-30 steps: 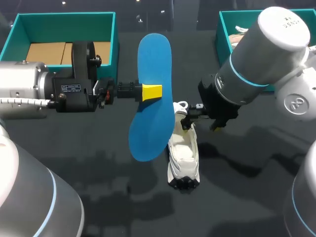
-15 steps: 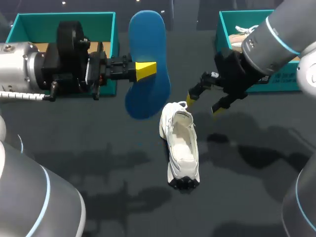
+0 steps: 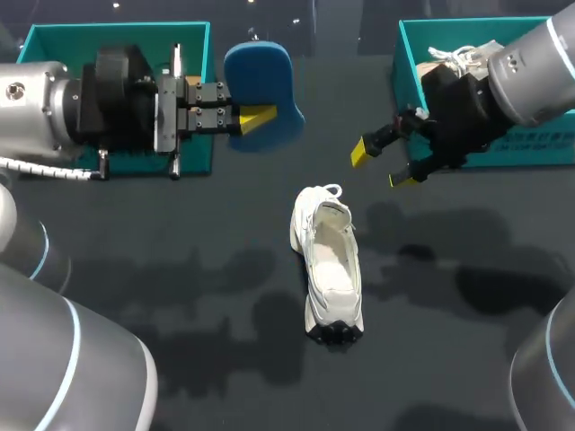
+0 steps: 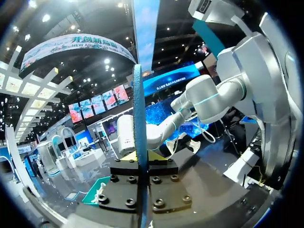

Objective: Take the shoe out of the shoebox, open the shoe tongue, remove and reinsert the insole, then place the shoe into the shoebox

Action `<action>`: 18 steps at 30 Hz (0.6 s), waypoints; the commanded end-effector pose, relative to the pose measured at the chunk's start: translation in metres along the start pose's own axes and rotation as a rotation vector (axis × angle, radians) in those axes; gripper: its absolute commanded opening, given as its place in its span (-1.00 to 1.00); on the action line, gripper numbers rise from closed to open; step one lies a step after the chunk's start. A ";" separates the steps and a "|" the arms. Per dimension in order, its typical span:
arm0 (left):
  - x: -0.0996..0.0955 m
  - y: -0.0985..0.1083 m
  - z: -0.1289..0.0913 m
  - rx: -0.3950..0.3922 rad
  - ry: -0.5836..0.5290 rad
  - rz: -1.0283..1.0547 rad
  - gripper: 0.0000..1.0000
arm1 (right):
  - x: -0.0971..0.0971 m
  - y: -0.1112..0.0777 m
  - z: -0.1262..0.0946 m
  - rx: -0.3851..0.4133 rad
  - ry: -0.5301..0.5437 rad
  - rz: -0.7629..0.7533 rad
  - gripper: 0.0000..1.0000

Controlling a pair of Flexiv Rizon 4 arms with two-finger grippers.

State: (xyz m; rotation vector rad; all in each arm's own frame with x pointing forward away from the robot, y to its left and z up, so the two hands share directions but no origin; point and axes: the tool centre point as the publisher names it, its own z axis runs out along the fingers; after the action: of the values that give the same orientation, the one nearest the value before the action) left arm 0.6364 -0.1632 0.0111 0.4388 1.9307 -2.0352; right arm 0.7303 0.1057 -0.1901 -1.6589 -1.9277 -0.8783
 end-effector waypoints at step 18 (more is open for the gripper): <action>-0.002 0.055 0.008 0.096 0.198 1.162 -1.00 | 0.009 0.022 -0.031 -0.115 0.138 0.021 1.00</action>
State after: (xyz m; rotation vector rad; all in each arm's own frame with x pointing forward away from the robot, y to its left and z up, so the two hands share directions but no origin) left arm 0.6502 -0.1691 -0.0305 0.9883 1.5041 -1.6872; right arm 0.7614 0.1059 -0.1555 -1.6611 -1.8364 -1.0042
